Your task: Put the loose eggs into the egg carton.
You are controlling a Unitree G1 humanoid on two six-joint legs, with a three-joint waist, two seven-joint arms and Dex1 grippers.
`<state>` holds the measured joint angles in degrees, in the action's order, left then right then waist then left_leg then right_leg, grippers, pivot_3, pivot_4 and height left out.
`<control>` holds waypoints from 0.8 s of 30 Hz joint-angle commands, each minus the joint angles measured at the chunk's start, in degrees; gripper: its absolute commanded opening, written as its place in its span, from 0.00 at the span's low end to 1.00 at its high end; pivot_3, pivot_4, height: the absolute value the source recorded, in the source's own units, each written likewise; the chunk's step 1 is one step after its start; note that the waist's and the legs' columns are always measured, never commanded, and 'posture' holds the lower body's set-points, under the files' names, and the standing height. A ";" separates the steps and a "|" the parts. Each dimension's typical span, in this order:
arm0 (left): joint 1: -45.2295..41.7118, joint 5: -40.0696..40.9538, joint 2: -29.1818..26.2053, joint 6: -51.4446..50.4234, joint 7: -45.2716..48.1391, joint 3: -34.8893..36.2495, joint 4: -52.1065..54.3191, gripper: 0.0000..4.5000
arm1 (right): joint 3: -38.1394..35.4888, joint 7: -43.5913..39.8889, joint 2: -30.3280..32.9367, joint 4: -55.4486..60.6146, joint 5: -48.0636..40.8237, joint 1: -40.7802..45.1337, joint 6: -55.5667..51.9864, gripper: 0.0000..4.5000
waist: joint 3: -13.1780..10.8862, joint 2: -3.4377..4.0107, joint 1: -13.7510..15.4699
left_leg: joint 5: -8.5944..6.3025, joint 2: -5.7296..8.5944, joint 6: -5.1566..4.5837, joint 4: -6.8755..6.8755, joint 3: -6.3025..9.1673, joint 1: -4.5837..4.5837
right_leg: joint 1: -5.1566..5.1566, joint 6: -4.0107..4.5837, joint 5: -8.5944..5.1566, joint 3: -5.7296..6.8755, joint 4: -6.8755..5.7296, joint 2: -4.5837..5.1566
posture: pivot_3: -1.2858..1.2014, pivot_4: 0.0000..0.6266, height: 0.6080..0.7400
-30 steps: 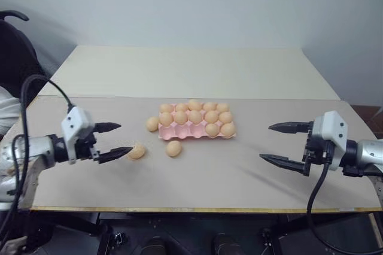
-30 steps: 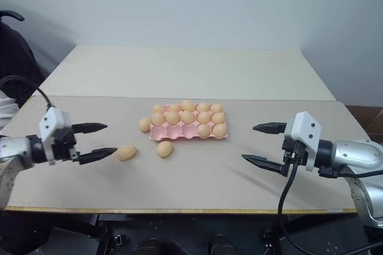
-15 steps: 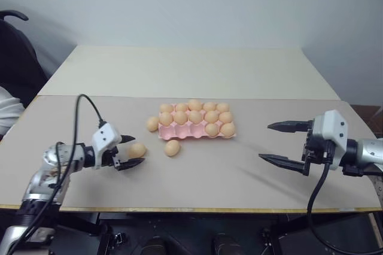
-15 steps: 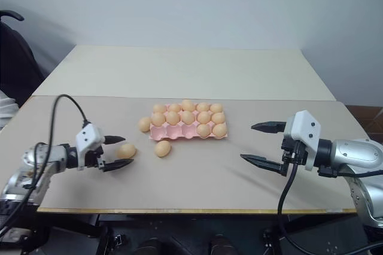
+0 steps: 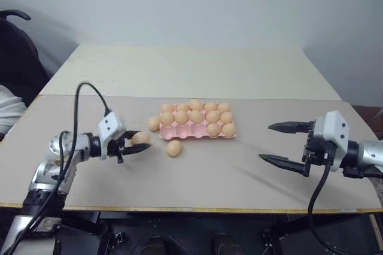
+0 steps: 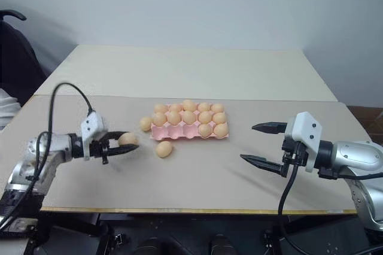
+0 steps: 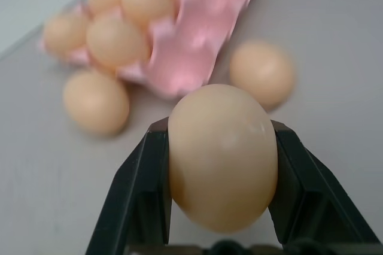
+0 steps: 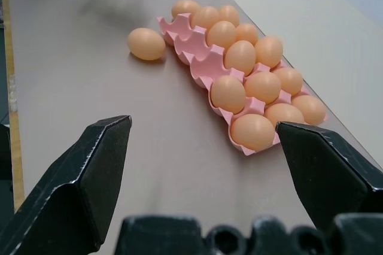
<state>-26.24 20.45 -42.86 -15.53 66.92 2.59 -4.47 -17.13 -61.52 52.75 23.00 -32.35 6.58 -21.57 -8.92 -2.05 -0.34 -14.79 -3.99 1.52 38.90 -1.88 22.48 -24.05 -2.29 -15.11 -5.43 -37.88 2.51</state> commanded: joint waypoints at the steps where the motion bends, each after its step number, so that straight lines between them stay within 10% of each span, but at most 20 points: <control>1: -4.01 2.63 2.36 -2.50 -1.14 -0.31 3.86 0.44 | -2.18 0.59 0.64 1.72 -1.01 0.40 -0.01 1.00 | 0.00 0.00 0.07 | 0.00 0.01 0.00 0.00 0.00 -0.03 | 0.04 -0.01 0.00 0.00 0.02 0.00 | 0.52 0.24 1.00; 16: -26.00 -15.35 20.45 8.88 -6.23 -16.29 -26.38 0.44 | -4.27 3.83 0.03 4.73 -1.36 -2.97 -0.40 1.00 | 0.00 -0.01 -0.45 | -0.01 0.06 -0.02 0.02 0.04 0.06 | 0.02 -0.03 0.02 -0.03 0.12 -0.01 | 0.52 0.24 1.00; 24: -27.46 -15.01 21.68 9.18 -6.66 -13.77 -28.27 0.97 | -4.66 5.08 -0.26 5.60 -1.57 -4.46 -0.06 1.00 | 0.00 -0.01 -0.43 | 0.00 0.06 -0.02 0.03 0.05 0.08 | 0.01 -0.04 0.02 -0.03 0.10 -0.01 | 0.52 0.24 1.00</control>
<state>-51.68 5.23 -20.76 -7.63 61.17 -13.06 -33.60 -19.35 -56.85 52.44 27.03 -32.79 1.92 -21.71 -8.92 -2.07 -0.77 -14.80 -3.92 1.50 38.93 -1.82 22.56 -24.04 -2.34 -15.09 -5.46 -37.78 2.50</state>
